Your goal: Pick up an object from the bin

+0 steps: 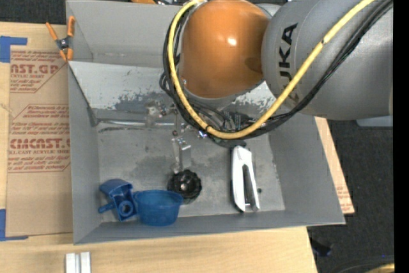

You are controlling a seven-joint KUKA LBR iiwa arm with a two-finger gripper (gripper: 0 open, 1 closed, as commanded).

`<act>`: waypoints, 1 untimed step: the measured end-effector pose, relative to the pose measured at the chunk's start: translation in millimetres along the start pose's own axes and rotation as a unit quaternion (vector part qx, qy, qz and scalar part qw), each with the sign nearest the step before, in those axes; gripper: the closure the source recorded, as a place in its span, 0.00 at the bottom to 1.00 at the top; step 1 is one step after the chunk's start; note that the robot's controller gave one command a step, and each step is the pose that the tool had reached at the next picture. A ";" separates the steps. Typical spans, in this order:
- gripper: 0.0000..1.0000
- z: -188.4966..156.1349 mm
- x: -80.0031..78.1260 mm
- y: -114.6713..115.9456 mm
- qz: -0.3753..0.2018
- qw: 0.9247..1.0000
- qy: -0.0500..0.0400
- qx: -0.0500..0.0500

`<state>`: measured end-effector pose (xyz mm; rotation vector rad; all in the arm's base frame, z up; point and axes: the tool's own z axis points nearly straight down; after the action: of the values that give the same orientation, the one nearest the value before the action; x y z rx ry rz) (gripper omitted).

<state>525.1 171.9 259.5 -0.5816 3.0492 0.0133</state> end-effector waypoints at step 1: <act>1.00 84.4 13.3 23.0 0.054 0.999 0.002 -0.001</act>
Offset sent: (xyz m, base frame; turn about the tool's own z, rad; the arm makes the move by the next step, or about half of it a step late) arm 0.0000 0.0000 0.0000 0.0000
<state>507.2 189.7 174.7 -0.4180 3.0797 0.0180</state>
